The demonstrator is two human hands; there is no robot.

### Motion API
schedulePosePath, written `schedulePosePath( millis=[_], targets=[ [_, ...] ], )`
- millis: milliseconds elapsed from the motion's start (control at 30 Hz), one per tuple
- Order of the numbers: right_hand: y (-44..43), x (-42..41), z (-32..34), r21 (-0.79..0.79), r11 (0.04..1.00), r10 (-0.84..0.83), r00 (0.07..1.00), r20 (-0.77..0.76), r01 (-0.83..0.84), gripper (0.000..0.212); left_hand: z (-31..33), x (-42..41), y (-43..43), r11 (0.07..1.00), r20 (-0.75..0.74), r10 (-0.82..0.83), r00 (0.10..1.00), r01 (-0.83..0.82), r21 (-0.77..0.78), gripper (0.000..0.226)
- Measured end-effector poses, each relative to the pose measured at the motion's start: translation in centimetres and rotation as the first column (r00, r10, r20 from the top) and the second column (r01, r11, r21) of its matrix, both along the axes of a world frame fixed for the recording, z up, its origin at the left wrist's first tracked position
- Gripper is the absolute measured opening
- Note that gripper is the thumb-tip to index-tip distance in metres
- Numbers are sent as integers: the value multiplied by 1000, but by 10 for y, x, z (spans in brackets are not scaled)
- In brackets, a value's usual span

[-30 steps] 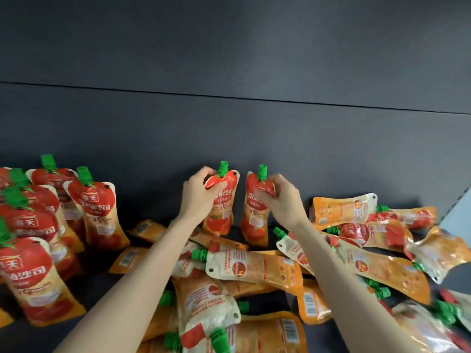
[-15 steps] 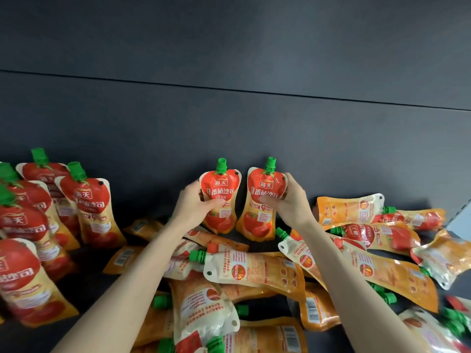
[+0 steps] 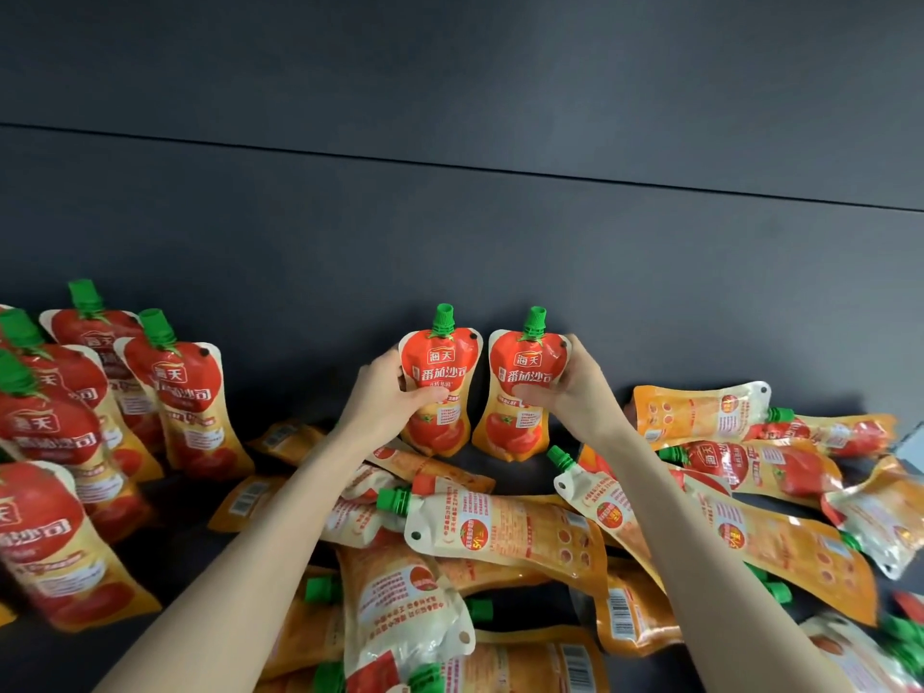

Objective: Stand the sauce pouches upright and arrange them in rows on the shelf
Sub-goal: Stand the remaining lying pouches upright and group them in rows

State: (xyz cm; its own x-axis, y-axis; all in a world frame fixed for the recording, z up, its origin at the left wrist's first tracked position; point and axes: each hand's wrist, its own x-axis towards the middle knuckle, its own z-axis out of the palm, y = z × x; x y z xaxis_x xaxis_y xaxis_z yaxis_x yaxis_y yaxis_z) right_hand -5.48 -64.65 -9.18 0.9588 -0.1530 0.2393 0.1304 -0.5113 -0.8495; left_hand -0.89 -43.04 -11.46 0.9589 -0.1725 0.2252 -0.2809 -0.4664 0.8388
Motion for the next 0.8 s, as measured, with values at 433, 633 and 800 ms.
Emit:
schedulePosePath(
  millis=[433, 633, 800],
  targets=[
    [-6, -4, 3, -68, 998, 10, 995, -98, -17, 65, 1, -5, -7, 998, -20, -57, 998, 57, -3, 52],
    [-2, -10, -1, -100, 994, -37, 997, -63, 31, 66, 0, -9, -6, 999, -30, -52, 998, 52, 12, 54],
    [0, -19, -1, -103, 992, -80, 995, -54, 74, 65, 4, -20, -4, 997, -10, -42, 999, 43, 68, 50]
  ],
)
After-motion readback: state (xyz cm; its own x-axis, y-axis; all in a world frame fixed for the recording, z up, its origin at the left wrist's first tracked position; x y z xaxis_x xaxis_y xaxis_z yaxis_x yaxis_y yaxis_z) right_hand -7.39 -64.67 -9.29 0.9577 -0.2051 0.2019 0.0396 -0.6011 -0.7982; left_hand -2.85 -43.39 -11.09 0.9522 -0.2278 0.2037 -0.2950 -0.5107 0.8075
